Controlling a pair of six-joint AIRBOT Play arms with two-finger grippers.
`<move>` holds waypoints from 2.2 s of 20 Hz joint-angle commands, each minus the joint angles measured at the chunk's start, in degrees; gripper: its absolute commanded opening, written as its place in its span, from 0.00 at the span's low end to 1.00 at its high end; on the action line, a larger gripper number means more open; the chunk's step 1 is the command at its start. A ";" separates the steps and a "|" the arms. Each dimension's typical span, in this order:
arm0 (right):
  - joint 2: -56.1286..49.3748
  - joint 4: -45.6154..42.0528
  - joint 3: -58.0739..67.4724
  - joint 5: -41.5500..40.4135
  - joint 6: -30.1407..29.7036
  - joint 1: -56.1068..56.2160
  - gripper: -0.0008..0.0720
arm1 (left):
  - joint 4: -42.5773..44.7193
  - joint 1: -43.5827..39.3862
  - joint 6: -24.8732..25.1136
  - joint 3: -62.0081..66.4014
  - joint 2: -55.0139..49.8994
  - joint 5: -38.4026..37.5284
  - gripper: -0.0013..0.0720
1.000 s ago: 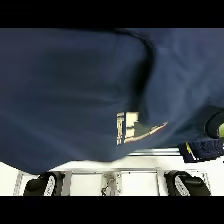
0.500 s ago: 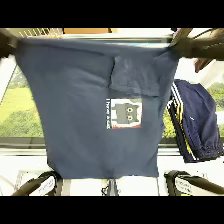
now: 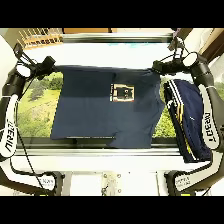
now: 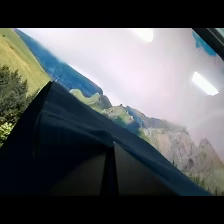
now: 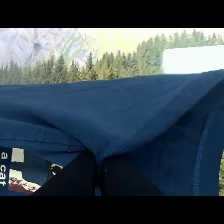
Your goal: Fold the clothes and pants, and hang the long-sleeved shirts on hangers.
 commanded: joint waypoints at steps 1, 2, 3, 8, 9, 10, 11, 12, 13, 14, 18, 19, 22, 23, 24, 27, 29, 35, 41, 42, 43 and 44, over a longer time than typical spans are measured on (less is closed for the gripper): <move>-1.22 -2.86 0.00 -0.39 0.42 -0.07 0.03 | -0.98 0.48 0.72 -0.66 -2.34 0.68 0.03; -1.18 -4.55 -0.33 1.55 0.42 0.33 0.03 | -0.74 0.59 0.72 -1.33 -2.32 -0.48 0.03; -0.96 -7.04 -1.51 3.37 0.46 0.90 0.03 | -0.74 1.07 0.98 -2.47 -2.32 -2.08 0.03; 0.46 -10.40 -11.87 4.66 1.75 4.04 0.03 | -0.81 0.46 3.52 -12.46 -2.32 -2.16 0.03; 0.50 -10.43 -13.42 4.70 1.90 4.55 0.03 | -0.76 0.46 3.52 -14.16 -2.32 -1.86 0.03; 0.50 -10.38 -14.69 4.81 1.90 4.94 0.03 | -0.72 0.50 3.52 -15.30 -2.32 -1.92 0.03; 0.50 -10.38 -15.47 4.92 1.90 5.29 0.03 | -0.76 0.59 3.52 -16.24 -2.32 -2.08 0.03; 0.48 -10.32 -15.82 5.55 1.90 5.51 0.04 | -0.74 0.59 3.54 -16.70 -2.32 -2.51 0.03; 0.50 -10.14 -15.82 6.40 1.92 5.68 0.04 | -0.70 0.57 3.54 -16.92 -2.27 -3.52 0.03; 0.59 -9.49 -15.82 7.74 1.88 5.68 0.05 | -0.79 0.59 3.52 -16.79 -2.16 -4.59 0.05; 6.25 -9.81 -15.80 13.09 -1.57 4.35 0.79 | -0.66 1.66 3.65 -16.79 4.70 -6.43 0.72; 9.01 -10.36 -15.85 14.51 -1.60 3.56 0.79 | -0.61 2.62 4.81 -17.59 7.69 -7.74 0.72; 20.00 -10.82 -19.50 17.14 -1.55 1.40 0.79 | 2.45 6.23 7.76 -25.46 18.21 -13.94 0.72; 23.96 -10.86 -21.99 17.18 -1.57 1.31 0.79 | 4.39 7.26 7.69 -29.31 21.29 -15.61 0.72; 28.17 -10.75 -25.20 17.11 -1.55 1.33 0.79 | 5.35 8.63 7.50 -33.79 24.17 -17.29 0.72; 39.26 -8.37 -35.65 15.47 -1.53 1.49 0.78 | 5.16 13.57 6.60 -45.90 30.77 -20.81 0.72; 44.83 -7.37 -41.11 14.53 -1.46 1.51 0.78 | 5.18 17.31 3.67 -52.17 34.47 -20.85 0.72; 51.41 -6.21 -45.86 13.62 -1.31 1.49 0.78 | 4.72 24.20 2.78 -63.01 41.09 -19.96 0.72; 51.49 -3.80 -45.88 12.07 -1.33 1.49 0.78 | -2.97 19.80 2.82 -64.52 36.22 -12.11 0.72; 51.45 -3.58 -45.88 12.07 -1.31 1.49 0.78 | -5.03 18.45 2.82 -64.50 34.91 -10.38 0.72; 51.45 -3.63 -45.88 12.07 -1.31 1.49 0.79 | -6.91 17.05 2.86 -64.50 33.68 -8.85 0.72; 51.47 -3.67 -45.88 12.09 -1.31 1.44 0.78 | -8.59 15.41 2.86 -64.50 32.41 -7.17 0.72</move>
